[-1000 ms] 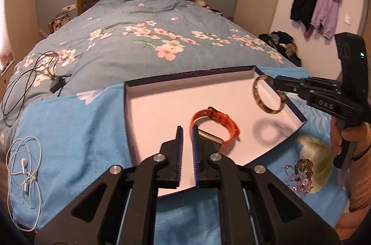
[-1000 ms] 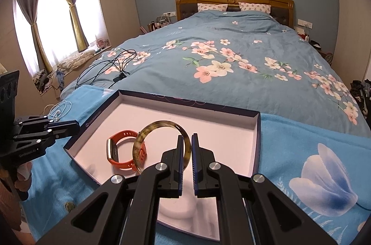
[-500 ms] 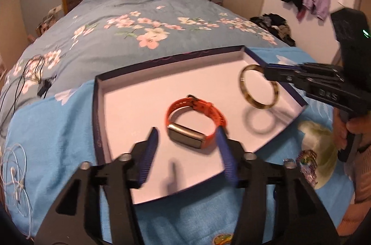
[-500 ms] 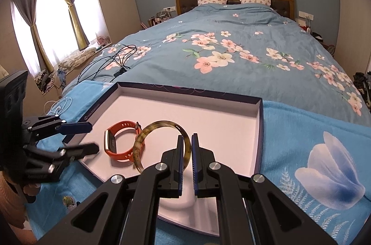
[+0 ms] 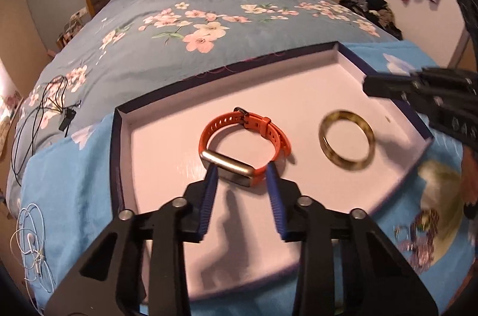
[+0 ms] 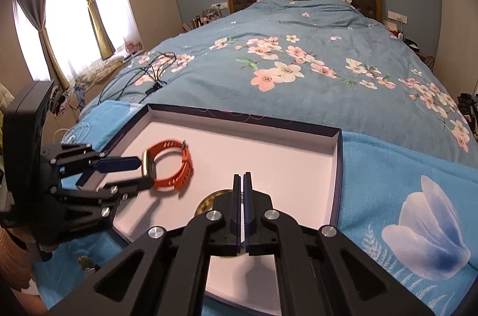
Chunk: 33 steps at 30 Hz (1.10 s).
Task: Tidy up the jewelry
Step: 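Release the watch band into the box with the left tool while the right tool releases the bangle, then lift both open tools out of the box toward the remaining jewelry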
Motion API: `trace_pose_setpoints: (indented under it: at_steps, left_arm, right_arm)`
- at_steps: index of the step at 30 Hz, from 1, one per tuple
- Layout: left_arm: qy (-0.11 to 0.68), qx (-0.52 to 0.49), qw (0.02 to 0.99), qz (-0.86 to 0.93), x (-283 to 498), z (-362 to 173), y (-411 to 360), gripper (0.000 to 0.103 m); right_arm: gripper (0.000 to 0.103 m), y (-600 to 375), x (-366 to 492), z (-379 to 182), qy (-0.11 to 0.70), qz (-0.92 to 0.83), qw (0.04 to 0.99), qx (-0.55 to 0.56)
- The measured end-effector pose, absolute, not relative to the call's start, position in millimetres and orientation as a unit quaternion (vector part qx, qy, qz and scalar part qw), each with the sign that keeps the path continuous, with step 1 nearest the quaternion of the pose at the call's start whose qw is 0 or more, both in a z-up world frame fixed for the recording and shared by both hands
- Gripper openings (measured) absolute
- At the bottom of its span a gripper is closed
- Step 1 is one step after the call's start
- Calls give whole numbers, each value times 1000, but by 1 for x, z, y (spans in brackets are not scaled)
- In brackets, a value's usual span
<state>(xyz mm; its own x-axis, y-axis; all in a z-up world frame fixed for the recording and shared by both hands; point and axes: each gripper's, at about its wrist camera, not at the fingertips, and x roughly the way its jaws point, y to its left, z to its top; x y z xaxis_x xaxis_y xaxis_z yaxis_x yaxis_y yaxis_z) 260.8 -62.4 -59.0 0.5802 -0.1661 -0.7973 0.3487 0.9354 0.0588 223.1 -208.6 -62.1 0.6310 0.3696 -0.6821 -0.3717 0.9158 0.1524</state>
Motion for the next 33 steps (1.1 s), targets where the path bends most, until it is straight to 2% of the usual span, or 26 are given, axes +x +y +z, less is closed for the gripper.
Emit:
trace_pose_setpoints:
  at_steps: [2,4,6,9,12,23,30,32,33]
  left_arm:
    - [439,100,882,-141,270,-60,-64,32]
    - [442,98,881,-136,277,-60,-65,33]
    - [443,98,881,-133,281,-60,-68,33]
    - [447,98,880,-129,284,-62,-71,36]
    - [456,83,878,-124,291,-64,-70,36]
    - [488,-10,868,-92,332,-72,-60,37]
    - [489,-29,864,-113,335,-74,-64,48]
    - [486,-36,864,-124,331,-73,-63,52]
    - [483,-39,865,-131,328,-71,-62,58]
  right_arm:
    - [7,-208,226,-65,393,202,897,-14]
    - [20,-206,229,-70,410,192,891,-34]
    - [21,-203,231,-76,427,192,882,-54]
    - [21,-198,236,-87,447,189,870,-82]
    - [4,-193,243,-94,458,190,863,-95]
    - [4,-181,279,-80,432,158,881,-111]
    - [5,-183,304,-80,436,134,884,-100]
    - [5,-185,303,-76,430,131,889,-91]
    - [7,-187,301,-73,424,131,892,-83]
